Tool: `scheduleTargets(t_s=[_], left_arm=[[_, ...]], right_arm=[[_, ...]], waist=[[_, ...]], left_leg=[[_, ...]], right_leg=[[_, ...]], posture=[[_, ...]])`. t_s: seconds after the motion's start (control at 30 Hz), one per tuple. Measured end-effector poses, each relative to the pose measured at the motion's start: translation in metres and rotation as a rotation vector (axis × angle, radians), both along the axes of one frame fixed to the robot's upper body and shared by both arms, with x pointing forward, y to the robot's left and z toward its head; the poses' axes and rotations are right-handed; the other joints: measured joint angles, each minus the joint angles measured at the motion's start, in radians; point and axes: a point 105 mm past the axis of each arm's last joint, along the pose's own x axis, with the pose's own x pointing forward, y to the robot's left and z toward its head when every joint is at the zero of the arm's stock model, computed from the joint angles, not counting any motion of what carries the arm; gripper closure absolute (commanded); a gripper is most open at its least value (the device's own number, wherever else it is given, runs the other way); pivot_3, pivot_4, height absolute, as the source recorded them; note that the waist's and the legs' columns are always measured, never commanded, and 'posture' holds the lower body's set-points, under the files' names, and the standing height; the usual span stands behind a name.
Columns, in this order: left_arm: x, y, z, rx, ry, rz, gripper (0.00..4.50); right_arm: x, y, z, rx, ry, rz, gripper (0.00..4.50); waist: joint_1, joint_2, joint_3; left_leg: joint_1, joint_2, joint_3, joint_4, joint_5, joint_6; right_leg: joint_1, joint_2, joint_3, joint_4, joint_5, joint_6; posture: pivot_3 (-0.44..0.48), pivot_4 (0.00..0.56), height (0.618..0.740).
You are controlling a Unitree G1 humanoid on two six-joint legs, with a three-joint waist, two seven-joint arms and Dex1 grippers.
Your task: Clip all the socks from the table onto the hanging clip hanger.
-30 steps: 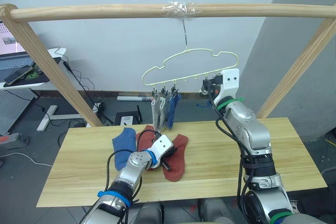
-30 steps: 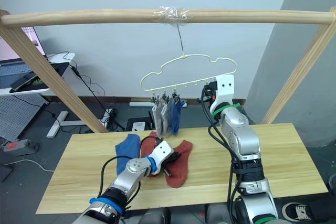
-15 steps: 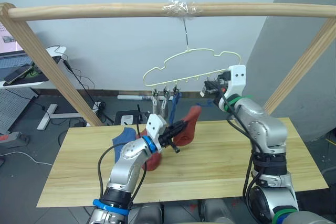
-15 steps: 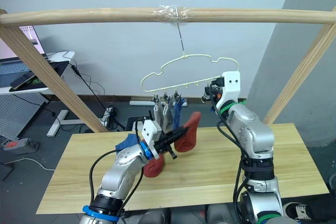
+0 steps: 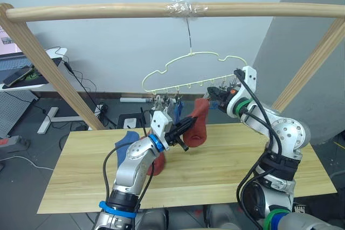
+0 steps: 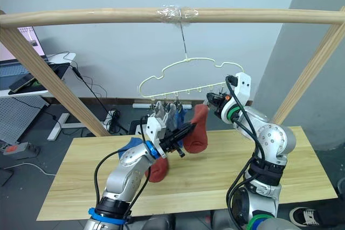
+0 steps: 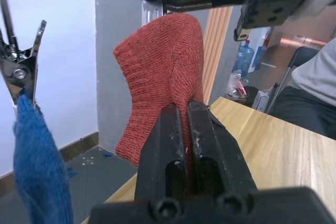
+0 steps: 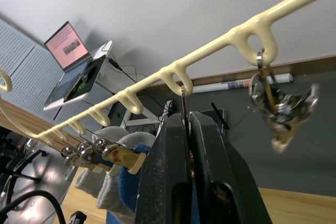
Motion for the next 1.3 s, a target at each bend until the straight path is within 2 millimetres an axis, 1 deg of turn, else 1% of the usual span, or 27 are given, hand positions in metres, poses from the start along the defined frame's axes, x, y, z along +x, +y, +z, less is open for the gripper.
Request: scheduleTargets(t_s=[0.17, 0.27, 0.47, 0.63, 0.8, 1.0, 1.3], left_arm=[[-0.005, 0.008, -0.008, 0.028, 0.014, -0.005, 4.47], [-0.003, 0.012, -0.006, 0.030, 0.009, 0.005, 4.47], [0.003, 0.004, 0.001, 0.009, -0.014, -0.004, 4.47], [0.007, -0.004, -0.003, 0.000, 0.003, -0.017, 4.47], [0.011, -0.006, 0.006, -0.003, -0.035, -0.023, 4.47], [0.005, -0.002, -0.002, 0.012, -0.014, -0.038, 4.47], [0.003, -0.003, -0.004, 0.020, -0.003, -0.060, 4.47]], right_arm=[[0.002, -0.005, 0.001, 0.017, 0.015, -0.011, 4.50], [0.002, -0.006, 0.002, 0.027, 0.022, -0.008, 4.50], [0.001, -0.006, 0.002, 0.042, 0.035, 0.002, 4.50], [0.001, -0.004, 0.002, 0.054, 0.045, 0.000, 4.50], [0.000, -0.003, 0.002, 0.074, 0.052, 0.003, 4.50], [0.001, -0.006, 0.003, 0.078, 0.053, -0.016, 4.50], [0.002, -0.005, 0.005, 0.089, 0.055, -0.020, 4.50]], waist=[[-0.002, 0.000, 0.000], [-0.002, 0.000, 0.000], [-0.002, 0.000, 0.000], [-0.002, 0.001, 0.000], [-0.004, 0.001, 0.001], [-0.006, 0.002, 0.001], [-0.007, 0.002, 0.001]], left_leg=[[0.000, 0.000, 0.000, 0.000, 0.000, 0.000], [-0.001, 0.000, 0.000, 0.000, 0.000, 0.000], [-0.001, 0.000, 0.000, 0.000, 0.000, 0.001], [-0.001, 0.000, 0.000, 0.000, 0.000, 0.001], [-0.002, 0.000, 0.000, 0.000, 0.000, 0.001], [-0.003, 0.000, 0.000, 0.000, 0.000, 0.001], [-0.004, 0.000, 0.000, 0.000, -0.001, 0.001]], right_leg=[[0.000, 0.000, 0.000, 0.000, 0.000, 0.000], [0.000, 0.000, 0.000, 0.000, 0.000, 0.000], [-0.001, 0.000, 0.000, -0.001, 0.000, 0.000], [-0.001, 0.000, 0.000, -0.001, 0.000, 0.000], [-0.001, 0.000, 0.000, -0.001, 0.000, 0.000], [-0.002, 0.000, 0.000, -0.001, 0.000, 0.000], [-0.003, 0.000, 0.000, -0.001, 0.000, 0.000]], posture=[[-0.117, 0.107, 0.740], [-0.114, 0.108, 0.740], [-0.119, 0.113, 0.740], [-0.119, 0.113, 0.740], [-0.125, 0.119, 0.740], [-0.125, 0.119, 0.740], [-0.123, 0.117, 0.740]])
